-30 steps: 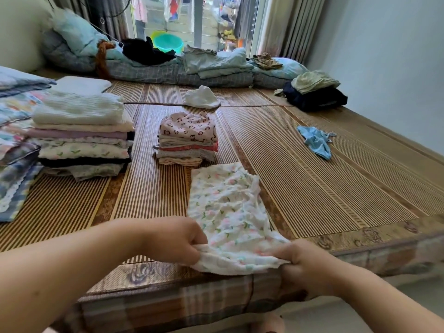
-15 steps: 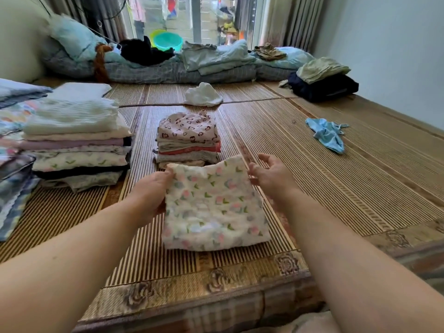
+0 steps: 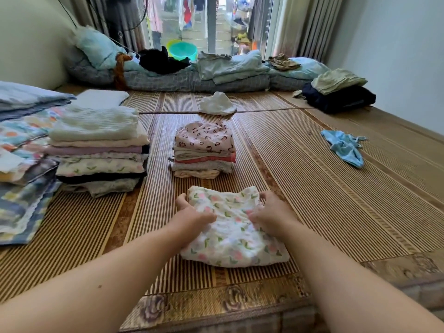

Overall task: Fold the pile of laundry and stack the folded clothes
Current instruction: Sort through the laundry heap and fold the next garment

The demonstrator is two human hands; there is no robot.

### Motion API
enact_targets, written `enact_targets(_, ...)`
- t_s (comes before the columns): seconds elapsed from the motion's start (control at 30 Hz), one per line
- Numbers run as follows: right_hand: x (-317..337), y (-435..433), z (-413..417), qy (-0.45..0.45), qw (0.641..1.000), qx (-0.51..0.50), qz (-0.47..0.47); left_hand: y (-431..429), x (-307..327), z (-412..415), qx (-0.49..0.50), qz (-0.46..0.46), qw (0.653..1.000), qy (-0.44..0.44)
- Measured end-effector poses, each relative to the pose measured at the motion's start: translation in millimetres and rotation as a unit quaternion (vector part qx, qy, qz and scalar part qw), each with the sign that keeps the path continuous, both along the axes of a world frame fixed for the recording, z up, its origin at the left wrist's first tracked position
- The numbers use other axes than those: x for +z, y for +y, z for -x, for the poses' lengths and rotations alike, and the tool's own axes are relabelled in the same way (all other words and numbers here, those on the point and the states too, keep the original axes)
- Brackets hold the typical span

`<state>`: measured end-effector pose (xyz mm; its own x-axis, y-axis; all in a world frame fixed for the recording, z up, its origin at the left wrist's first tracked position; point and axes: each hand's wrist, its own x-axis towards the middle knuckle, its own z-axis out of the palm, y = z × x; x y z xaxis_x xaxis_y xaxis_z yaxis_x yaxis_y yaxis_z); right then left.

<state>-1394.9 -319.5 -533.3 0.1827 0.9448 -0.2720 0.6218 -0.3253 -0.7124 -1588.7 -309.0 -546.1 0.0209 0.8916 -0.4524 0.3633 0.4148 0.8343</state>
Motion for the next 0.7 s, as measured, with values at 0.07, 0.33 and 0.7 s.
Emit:
enact_targets(0.07, 4, -4, -4, 0.001, 1.000, 0.006, -0.011, -5, 1, -1, -0.041, -0.025, 0.998, 0.046)
enact_targets(0.33, 3, -19, -12, 0.018, 0.988, 0.117, 0.096, -13, 4, 14, -0.208, -0.058, 0.976, 0.002)
enact_targets(0.7, 36, -24, -3, 0.298, 0.950, 0.088, -0.002, -13, 33, 36, -0.135, -0.117, 0.976, -0.124)
